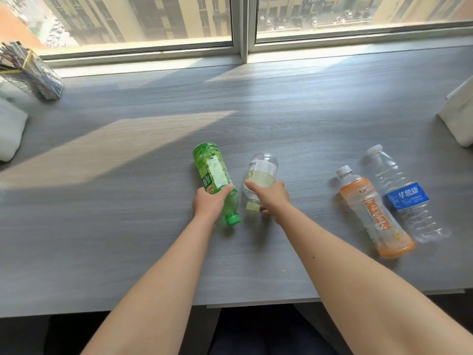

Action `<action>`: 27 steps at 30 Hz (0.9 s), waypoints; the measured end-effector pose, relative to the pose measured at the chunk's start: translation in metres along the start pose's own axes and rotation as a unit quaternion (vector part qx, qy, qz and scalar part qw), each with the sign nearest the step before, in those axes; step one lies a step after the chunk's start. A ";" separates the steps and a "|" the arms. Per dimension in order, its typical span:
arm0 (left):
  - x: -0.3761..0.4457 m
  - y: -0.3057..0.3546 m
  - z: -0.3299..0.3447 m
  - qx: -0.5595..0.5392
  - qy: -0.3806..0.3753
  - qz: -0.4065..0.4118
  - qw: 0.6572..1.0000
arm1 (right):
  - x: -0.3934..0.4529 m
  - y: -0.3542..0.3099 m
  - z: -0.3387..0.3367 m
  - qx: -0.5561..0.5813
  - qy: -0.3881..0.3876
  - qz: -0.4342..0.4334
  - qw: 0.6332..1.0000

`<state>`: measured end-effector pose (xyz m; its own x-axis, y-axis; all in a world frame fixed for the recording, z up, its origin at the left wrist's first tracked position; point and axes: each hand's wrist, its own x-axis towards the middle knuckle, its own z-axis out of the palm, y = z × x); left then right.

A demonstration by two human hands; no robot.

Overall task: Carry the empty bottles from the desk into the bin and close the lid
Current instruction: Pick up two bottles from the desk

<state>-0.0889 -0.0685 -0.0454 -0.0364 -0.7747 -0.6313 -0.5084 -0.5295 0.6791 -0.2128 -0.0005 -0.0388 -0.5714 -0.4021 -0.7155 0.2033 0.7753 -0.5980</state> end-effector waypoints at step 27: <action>-0.167 -0.141 -0.087 -0.093 -0.207 0.012 0.974 | -0.129 0.123 -0.078 0.115 -0.173 -0.033 0.978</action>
<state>0.0637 0.1052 -0.0033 -0.4092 -0.6031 -0.6847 -0.3391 -0.5961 0.7278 -0.1762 0.1852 0.0081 -0.2940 -0.6193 -0.7280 0.3714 0.6278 -0.6840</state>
